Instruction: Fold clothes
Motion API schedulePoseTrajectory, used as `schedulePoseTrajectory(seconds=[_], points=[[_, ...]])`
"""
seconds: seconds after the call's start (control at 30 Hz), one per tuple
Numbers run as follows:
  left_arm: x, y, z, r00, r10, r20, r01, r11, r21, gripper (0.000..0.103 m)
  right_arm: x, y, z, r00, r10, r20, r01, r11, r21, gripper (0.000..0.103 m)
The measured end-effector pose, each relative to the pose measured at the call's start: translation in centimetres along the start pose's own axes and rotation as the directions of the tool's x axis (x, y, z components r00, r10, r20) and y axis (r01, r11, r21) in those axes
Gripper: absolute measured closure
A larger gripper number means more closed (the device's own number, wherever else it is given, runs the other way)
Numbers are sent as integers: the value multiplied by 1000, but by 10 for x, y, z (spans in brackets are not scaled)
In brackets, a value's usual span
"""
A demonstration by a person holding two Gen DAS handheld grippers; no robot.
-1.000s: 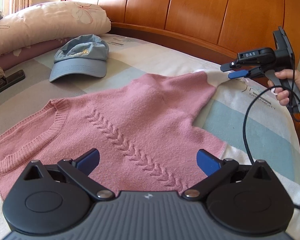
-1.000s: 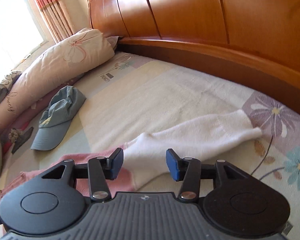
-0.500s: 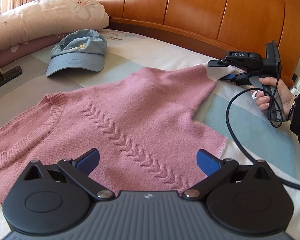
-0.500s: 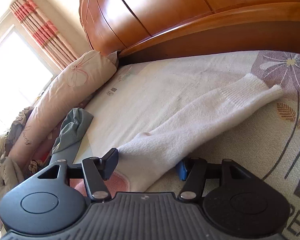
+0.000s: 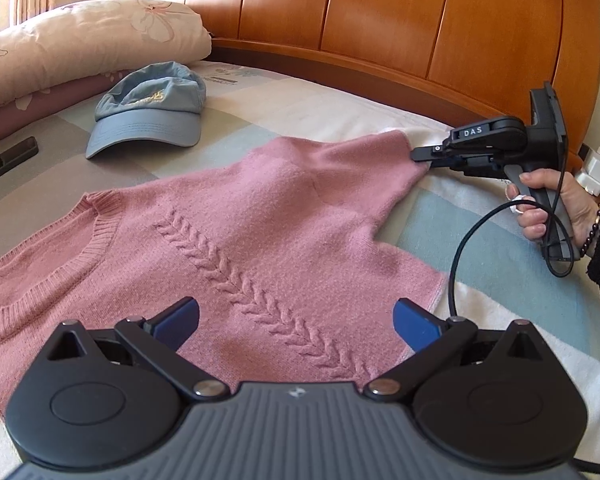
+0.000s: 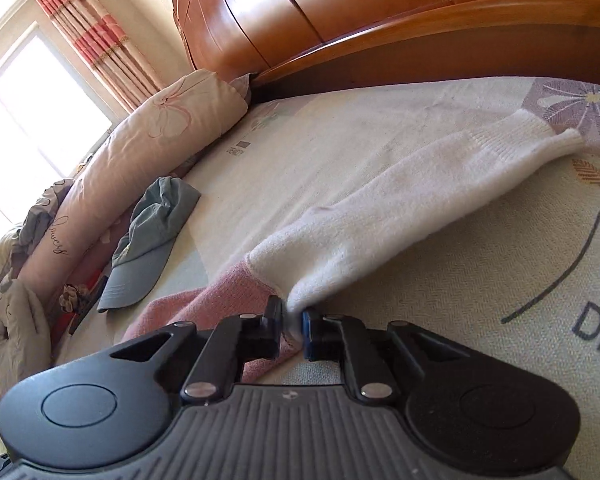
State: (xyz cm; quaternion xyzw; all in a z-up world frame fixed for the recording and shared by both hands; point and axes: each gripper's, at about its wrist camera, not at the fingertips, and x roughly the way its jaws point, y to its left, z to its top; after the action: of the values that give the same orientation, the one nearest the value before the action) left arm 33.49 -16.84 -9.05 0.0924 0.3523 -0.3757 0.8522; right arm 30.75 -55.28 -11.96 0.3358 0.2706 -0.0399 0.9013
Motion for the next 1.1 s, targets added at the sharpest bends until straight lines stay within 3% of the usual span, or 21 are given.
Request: schedulePoseTrajectory(seconds=[0.13, 0.23, 0.33, 0.37, 0.43, 0.5, 0.57, 0.63, 0.73, 0.87, 0.93, 0.97, 1.03, 1.1], points=[[-3, 3, 2, 1000, 3, 10, -3, 1000, -13, 1, -29, 8, -2, 1000, 24, 20, -24, 1000, -7, 90], [-5, 3, 3, 1000, 3, 16, -3, 1000, -12, 1, -32, 15, 1, 994, -68, -83, 66, 997, -29, 88], [-6, 3, 3, 1000, 6, 16, -6, 1000, -9, 1, -33, 25, 4, 969, -193, -153, 179, 979, -102, 72], [-6, 3, 3, 1000, 6, 16, -6, 1000, -9, 1, -36, 31, 5, 962, -230, -146, 212, 969, -127, 62], [-5, 3, 3, 1000, 7, 16, -7, 1000, -8, 1, -43, 41, 11, 951, -299, -81, 282, 944, -171, 58], [-4, 3, 3, 1000, 8, 13, -8, 1000, -8, 1, -44, 47, 20, 922, -387, 20, 382, 899, -215, 51], [-2, 2, 2, 1000, 9, 6, -9, 1000, -5, 1, -33, 45, 32, 899, -435, 59, 436, 868, -237, 49], [0, 1, 1, 1000, 15, 2, -15, 1000, 0, 1, -9, 37, 42, 884, -466, 26, 455, 849, -269, 49], [0, 0, 1, 1000, 17, 2, -17, 1000, 10, 1, 28, 25, 45, 840, -542, -3, 501, 778, -379, 46], [1, 0, 0, 1000, 12, 3, -12, 1000, 6, 1, 40, 0, 71, 807, -590, 29, 554, 739, -383, 32], [2, -1, 0, 1000, 18, -6, -18, 1000, 10, 1, 44, -19, 86, 792, -610, 31, 582, 738, -341, 13], [3, -1, -1, 1000, 23, -9, -23, 1000, 12, 1, 42, -22, 88, 794, -607, 25, 581, 747, -323, 8], [2, 0, -1, 999, 31, -10, -31, 999, 14, 1, 36, -21, 88, 810, -586, 21, 563, 769, -303, 9], [-1, 1, 0, 1000, 25, -2, -25, 1000, 9, 1, 29, -20, 87, 826, -564, 17, 545, 789, -283, 17]])
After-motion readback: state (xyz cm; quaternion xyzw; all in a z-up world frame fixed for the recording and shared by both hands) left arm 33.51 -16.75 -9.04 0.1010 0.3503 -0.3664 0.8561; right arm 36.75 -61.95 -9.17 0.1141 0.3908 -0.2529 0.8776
